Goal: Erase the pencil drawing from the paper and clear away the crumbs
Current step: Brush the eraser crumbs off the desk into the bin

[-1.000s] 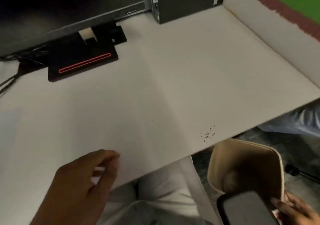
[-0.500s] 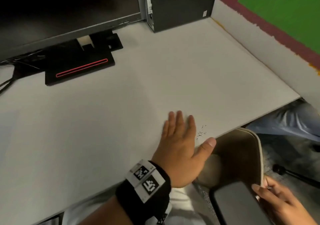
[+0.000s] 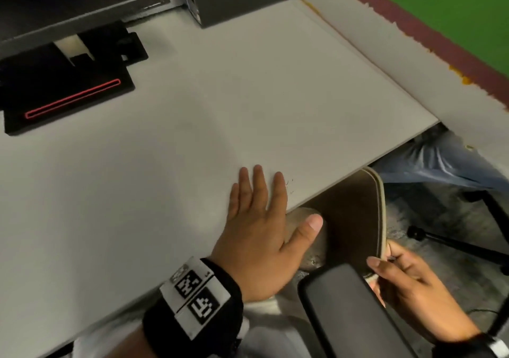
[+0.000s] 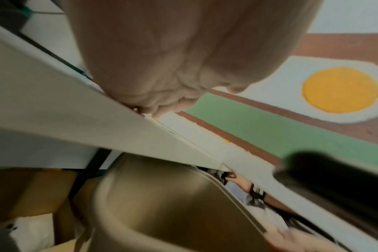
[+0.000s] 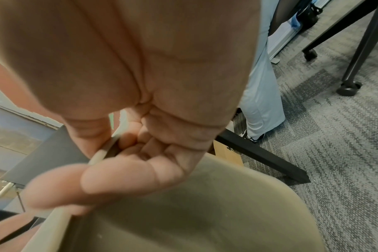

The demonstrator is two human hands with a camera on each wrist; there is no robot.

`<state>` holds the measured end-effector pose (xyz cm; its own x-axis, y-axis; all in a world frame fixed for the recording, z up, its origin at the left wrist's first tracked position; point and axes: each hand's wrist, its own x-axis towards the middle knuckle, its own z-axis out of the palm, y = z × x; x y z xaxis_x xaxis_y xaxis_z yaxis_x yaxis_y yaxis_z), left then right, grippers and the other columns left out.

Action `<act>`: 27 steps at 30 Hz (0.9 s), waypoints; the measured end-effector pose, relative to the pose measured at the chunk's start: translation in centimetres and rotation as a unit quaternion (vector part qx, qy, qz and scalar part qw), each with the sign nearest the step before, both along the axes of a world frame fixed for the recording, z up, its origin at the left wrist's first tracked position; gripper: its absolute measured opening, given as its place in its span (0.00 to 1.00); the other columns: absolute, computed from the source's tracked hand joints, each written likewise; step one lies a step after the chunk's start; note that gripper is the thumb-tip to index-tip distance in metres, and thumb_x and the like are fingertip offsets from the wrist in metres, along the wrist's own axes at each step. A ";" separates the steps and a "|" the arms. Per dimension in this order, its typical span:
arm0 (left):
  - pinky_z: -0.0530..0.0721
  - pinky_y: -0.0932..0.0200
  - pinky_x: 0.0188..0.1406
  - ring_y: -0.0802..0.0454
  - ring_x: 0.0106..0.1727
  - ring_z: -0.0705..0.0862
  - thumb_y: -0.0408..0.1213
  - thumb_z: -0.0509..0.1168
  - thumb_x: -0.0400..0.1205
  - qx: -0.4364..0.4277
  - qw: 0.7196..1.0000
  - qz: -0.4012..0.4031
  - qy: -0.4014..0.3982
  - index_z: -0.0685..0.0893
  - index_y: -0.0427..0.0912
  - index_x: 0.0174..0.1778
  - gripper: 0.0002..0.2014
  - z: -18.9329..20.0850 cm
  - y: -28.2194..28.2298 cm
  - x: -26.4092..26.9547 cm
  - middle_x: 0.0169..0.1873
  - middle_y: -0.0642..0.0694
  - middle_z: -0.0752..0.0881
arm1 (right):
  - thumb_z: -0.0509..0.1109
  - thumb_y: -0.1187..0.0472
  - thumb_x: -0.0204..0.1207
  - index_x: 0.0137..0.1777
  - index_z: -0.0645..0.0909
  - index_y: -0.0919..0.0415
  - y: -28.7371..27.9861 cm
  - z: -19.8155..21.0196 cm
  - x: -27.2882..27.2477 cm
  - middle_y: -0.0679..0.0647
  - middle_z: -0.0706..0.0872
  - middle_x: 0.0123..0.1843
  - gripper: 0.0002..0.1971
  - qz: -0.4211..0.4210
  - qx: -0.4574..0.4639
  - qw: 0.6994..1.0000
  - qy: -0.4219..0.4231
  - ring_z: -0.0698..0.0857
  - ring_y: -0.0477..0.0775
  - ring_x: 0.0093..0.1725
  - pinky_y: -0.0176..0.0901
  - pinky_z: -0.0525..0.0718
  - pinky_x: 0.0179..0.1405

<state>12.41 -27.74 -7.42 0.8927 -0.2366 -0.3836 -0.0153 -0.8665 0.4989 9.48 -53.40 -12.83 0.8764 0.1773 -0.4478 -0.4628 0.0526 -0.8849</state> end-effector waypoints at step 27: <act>0.33 0.34 0.82 0.33 0.85 0.31 0.74 0.28 0.75 0.144 0.975 0.171 0.013 0.38 0.47 0.87 0.48 -0.2 3.0 3.2 0.86 0.34 0.35 | 0.64 0.71 0.84 0.45 0.71 0.79 -1.8 -3.2 0.9 0.77 0.84 0.33 0.10 0.039 0.060 0.996 -0.047 0.79 0.59 0.20 0.42 0.78 0.20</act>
<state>15.59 -24.77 -7.67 0.8895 0.1941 -0.4137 0.3088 -0.9226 0.2311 10.41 -55.19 -16.03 0.8951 0.2930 -0.3361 -0.3851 0.1278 -0.9140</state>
